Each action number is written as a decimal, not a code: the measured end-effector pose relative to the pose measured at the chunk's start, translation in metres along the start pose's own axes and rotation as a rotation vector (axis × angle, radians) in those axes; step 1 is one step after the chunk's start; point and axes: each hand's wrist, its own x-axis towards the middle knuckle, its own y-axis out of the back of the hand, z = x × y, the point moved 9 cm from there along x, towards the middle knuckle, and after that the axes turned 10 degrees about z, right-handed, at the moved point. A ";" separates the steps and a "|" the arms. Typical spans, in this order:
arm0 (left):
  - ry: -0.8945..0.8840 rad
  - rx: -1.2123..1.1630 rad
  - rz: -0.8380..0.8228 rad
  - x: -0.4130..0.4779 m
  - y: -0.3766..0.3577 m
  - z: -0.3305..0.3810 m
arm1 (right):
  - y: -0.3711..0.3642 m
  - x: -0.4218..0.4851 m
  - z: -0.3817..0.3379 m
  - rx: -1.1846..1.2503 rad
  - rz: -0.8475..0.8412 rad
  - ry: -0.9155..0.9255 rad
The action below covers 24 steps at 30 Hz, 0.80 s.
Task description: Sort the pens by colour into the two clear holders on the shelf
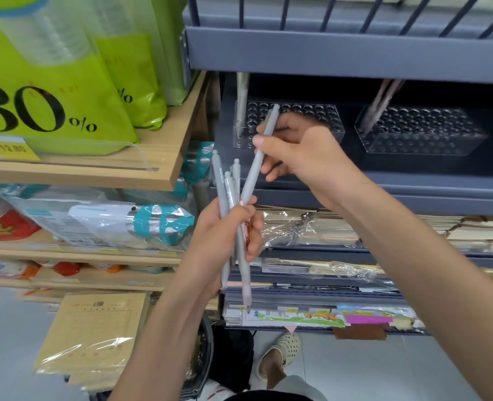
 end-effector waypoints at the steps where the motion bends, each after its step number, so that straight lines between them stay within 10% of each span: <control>1: 0.001 -0.007 0.007 0.000 0.002 0.000 | -0.001 0.001 0.000 -0.007 -0.001 0.003; 13: -0.029 0.028 0.004 0.004 0.023 0.006 | 0.034 0.035 -0.046 -0.121 0.413 0.334; 24: -0.022 0.021 0.090 0.004 0.032 0.007 | -0.011 0.052 -0.055 -0.741 0.262 0.344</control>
